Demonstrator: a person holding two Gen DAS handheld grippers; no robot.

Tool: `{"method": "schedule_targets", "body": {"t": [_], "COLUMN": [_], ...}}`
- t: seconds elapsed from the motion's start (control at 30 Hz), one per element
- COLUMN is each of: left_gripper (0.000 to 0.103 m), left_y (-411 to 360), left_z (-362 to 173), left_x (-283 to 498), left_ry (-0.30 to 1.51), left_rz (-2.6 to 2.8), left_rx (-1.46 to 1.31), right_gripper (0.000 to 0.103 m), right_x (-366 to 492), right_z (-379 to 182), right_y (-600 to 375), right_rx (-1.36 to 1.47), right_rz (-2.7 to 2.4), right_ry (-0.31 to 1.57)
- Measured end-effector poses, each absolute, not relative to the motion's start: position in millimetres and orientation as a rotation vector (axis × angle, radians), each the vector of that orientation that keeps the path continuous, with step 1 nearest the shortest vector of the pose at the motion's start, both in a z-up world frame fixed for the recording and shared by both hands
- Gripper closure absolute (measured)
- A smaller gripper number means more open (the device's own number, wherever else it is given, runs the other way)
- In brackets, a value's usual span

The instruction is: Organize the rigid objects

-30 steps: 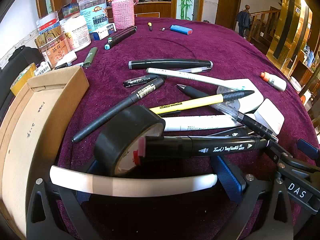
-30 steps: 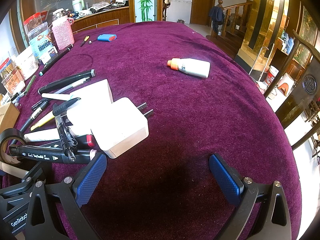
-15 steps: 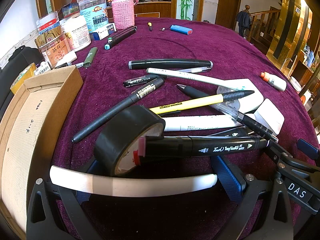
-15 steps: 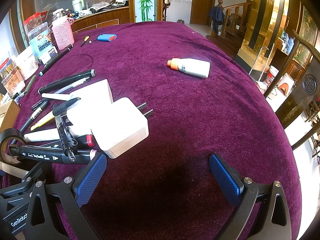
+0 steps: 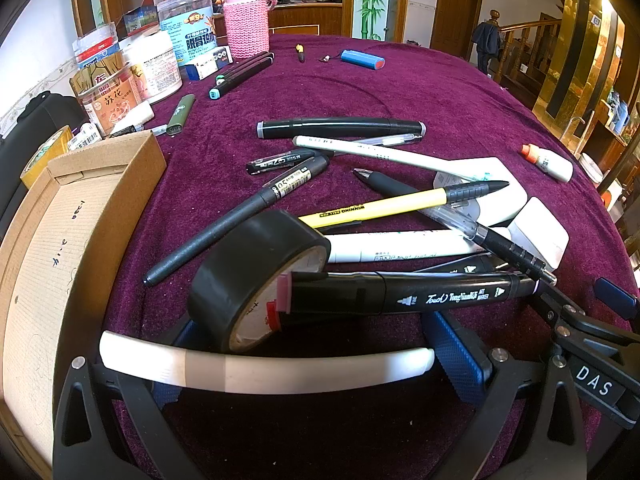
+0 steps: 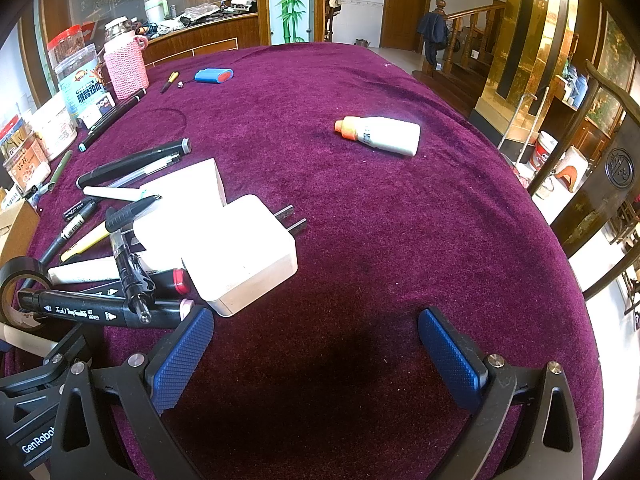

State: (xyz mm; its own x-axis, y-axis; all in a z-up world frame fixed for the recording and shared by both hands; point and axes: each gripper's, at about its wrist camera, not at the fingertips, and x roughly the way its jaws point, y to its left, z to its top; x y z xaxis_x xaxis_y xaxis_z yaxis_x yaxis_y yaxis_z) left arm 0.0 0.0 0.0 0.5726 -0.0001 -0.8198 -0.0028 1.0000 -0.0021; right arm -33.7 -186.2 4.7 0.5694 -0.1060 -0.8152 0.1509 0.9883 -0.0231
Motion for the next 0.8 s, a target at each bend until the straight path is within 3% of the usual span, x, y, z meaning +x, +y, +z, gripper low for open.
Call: {"method": "schedule_targets", "body": {"t": [0.8], "left_gripper": [0.001], "left_y": [0.4], "left_z": [0.9], "left_x": [1.7], "left_ry": [0.971], "left_rz": [-0.021], "left_rx": [0.007], "right_gripper": [0.001], "right_x": [-34.2], "right_z": [5.2], "right_y": [-187.5], "right_rx": [0.052], "right_rz": [-0.151], "right_ry": [0.95]}}
